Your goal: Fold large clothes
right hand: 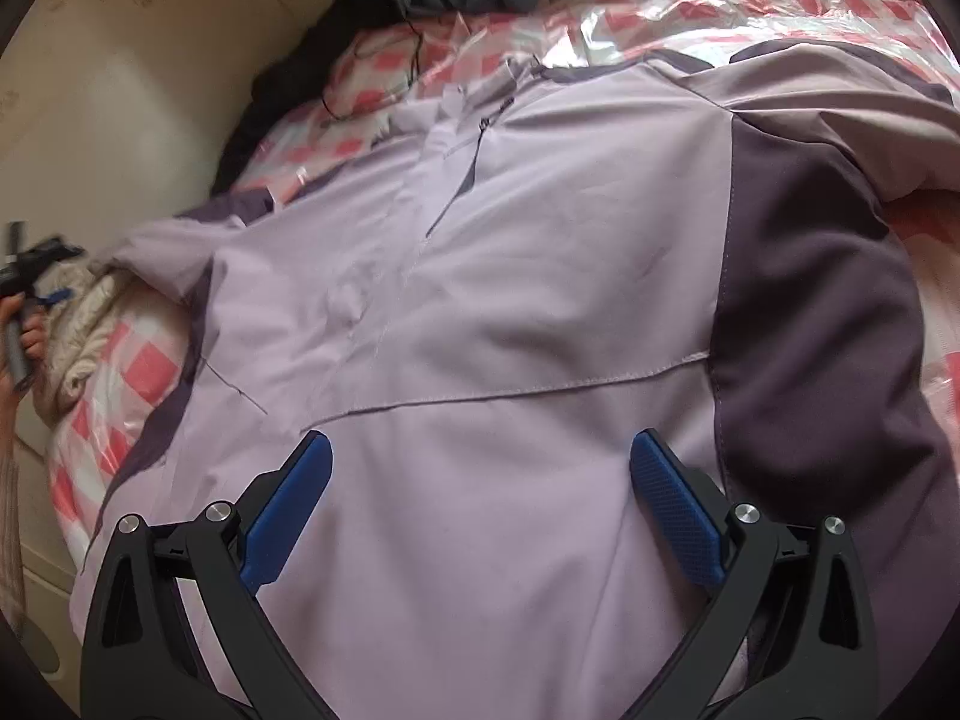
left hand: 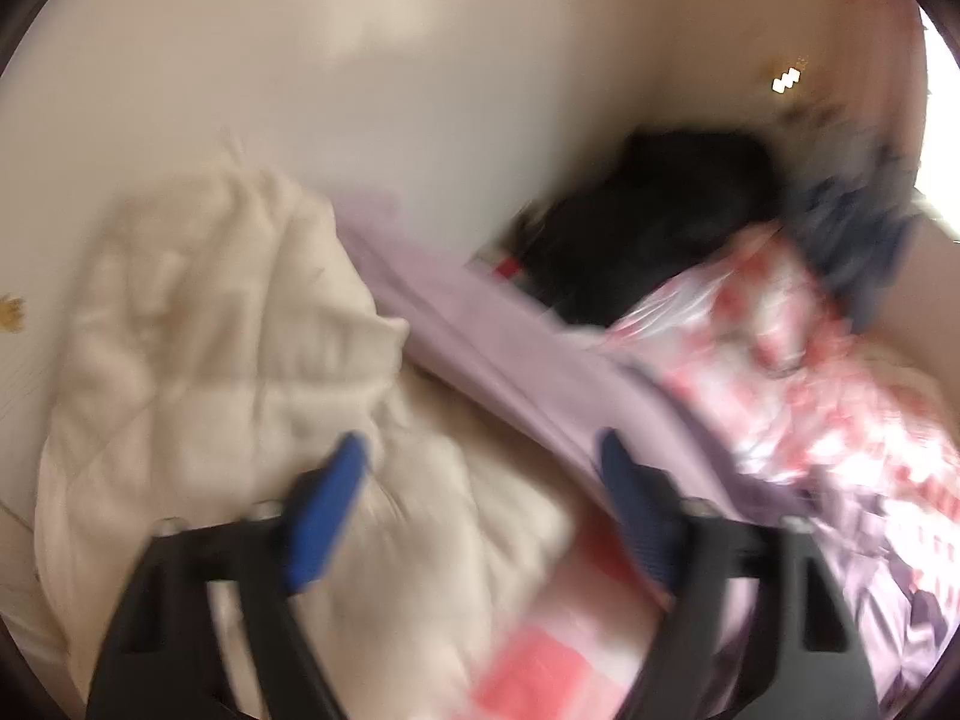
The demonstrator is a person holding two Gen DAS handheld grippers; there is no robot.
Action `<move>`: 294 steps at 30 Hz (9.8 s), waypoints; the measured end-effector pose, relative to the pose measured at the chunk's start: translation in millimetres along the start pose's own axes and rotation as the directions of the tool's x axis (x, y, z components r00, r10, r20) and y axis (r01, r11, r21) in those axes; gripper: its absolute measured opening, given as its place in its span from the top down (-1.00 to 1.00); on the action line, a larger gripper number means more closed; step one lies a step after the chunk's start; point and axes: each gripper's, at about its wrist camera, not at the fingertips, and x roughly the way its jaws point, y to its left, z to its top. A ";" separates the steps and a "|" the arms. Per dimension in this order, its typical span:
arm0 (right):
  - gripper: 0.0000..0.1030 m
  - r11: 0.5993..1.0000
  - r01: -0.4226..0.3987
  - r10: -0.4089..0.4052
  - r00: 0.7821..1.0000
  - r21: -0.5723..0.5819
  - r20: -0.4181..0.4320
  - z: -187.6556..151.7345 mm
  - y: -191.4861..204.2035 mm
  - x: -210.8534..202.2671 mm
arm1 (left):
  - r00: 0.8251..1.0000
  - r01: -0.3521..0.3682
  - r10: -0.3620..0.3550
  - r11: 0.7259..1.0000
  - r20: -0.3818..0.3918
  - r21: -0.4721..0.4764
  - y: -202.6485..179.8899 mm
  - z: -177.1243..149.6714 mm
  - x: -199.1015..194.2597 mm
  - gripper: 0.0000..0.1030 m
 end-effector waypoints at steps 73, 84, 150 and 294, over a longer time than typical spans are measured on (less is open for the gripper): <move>0.50 0.940 -0.286 0.294 0.956 0.187 -0.018 -97.1 -21.1 -275.0 | 0.412 0.740 -0.798 0.574 -0.439 -0.351 46.5 -279.2 -197.3 0.91; -0.03 0.963 0.033 0.023 0.979 0.268 -0.203 -186.6 -106.8 -297.3 | 0.531 0.520 -0.555 0.810 -0.640 -0.272 114.0 -322.0 -188.6 0.65; 0.75 0.992 0.074 0.009 0.756 -0.099 0.655 252.1 -29.3 -281.7 | 0.792 0.580 -0.606 0.786 -0.077 -0.214 -195.3 -225.5 -62.3 -0.85; -0.86 0.969 -0.167 0.119 0.962 0.183 0.247 29.6 -28.5 -94.0 | 0.473 0.879 -0.843 0.433 0.256 -0.201 -131.4 67.9 -62.3 0.66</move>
